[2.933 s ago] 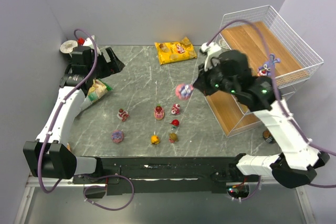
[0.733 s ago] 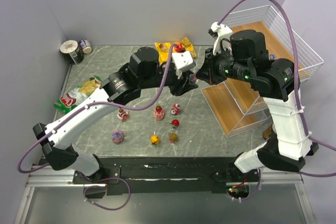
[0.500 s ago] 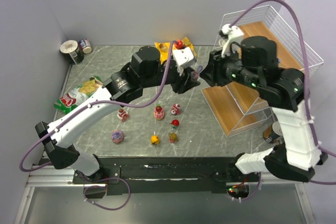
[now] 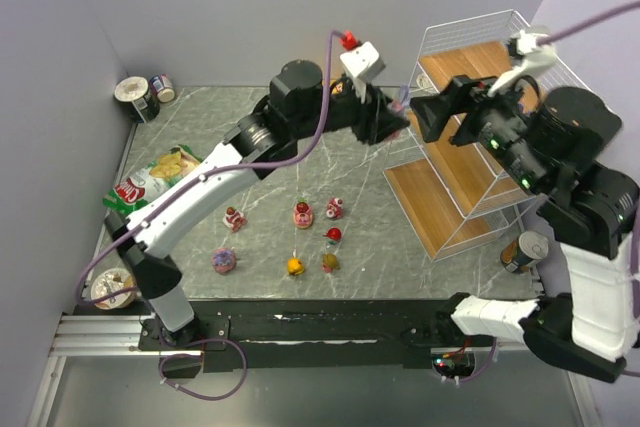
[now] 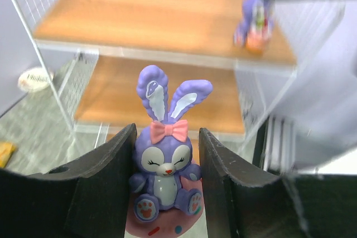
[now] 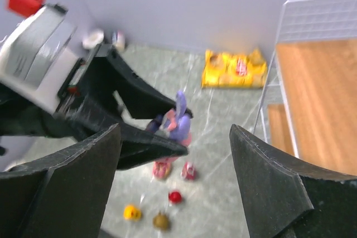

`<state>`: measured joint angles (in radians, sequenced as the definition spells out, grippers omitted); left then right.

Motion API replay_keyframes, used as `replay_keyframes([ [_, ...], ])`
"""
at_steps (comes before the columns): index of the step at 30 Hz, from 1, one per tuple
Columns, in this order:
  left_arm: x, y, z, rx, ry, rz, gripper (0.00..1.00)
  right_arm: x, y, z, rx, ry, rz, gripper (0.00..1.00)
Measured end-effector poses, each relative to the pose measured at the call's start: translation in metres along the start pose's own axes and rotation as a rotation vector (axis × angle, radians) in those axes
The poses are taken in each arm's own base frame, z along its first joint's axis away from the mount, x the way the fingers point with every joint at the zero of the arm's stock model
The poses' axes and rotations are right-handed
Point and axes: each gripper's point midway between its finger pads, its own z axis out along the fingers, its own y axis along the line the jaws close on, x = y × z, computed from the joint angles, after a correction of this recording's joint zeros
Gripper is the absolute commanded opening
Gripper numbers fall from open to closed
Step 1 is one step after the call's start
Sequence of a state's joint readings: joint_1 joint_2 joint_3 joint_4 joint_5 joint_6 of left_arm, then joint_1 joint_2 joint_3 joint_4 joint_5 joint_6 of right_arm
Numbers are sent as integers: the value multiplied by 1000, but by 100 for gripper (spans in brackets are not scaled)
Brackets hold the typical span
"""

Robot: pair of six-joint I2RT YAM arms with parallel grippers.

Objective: Place and organize the plastic toys onto the shelf

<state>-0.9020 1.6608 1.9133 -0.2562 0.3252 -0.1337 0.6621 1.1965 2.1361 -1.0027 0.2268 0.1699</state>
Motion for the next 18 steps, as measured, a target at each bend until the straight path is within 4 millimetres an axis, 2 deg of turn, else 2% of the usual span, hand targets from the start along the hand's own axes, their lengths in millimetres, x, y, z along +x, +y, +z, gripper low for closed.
replay_keyframes([
  [4, -28, 8, 22, 27, -86, -65, 1, -15, -6, -17, -3, -113, 3, 85],
  [9, -48, 13, 45, 78, -159, -118, 1, -22, -4, -35, -58, -214, -14, 85],
  [15, -50, 10, 71, 158, -201, -164, 1, -32, 2, -64, -144, -326, -27, 85],
  [18, -49, 7, 79, 197, -217, -177, 1, -24, 3, -78, -178, -348, -36, 85],
])
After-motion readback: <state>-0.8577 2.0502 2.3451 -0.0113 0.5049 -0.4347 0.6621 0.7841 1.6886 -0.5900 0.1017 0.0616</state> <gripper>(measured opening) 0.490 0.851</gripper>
